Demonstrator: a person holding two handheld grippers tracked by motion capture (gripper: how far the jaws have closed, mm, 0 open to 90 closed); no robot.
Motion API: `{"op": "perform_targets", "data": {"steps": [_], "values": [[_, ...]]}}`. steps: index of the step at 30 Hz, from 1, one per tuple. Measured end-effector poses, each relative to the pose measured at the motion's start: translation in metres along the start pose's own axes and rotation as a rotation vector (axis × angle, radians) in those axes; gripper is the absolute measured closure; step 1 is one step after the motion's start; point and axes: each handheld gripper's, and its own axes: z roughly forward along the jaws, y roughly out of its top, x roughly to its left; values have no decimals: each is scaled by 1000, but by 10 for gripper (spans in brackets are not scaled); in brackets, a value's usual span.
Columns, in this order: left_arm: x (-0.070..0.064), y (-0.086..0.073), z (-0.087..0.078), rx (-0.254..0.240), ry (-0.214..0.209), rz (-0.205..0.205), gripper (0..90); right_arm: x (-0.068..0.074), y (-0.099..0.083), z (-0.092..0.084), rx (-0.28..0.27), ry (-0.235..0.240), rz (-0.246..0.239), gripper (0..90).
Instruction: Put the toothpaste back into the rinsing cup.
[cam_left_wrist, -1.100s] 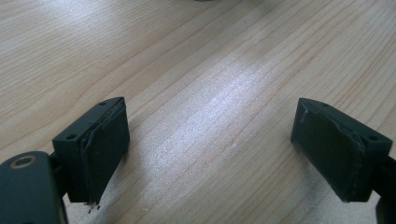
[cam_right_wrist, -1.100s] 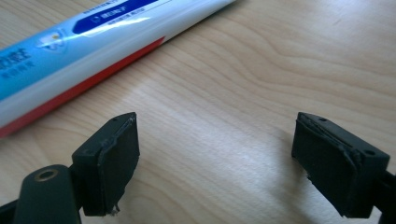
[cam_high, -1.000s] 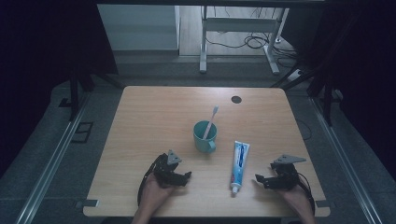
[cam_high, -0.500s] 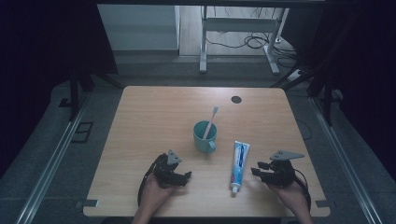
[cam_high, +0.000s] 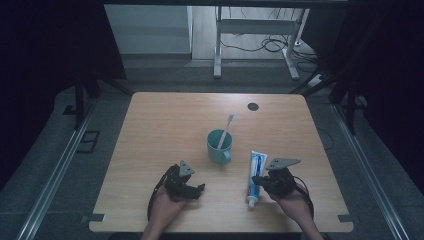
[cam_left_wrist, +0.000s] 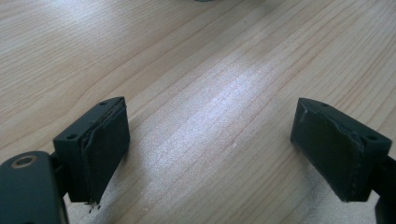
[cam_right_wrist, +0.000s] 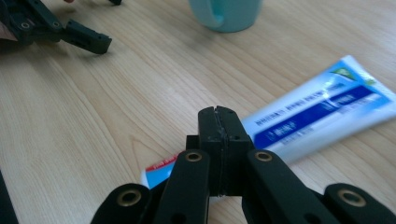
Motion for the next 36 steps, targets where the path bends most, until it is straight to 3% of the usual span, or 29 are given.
{"op": "perform_targets", "data": {"steps": [25, 36], "values": [[0, 0, 0, 3, 0, 3, 120, 3, -3, 23, 41, 86, 33, 895], [0, 0, 0, 3, 0, 3, 120, -4, -10, 18, 58, 75, 51, 895]]}}
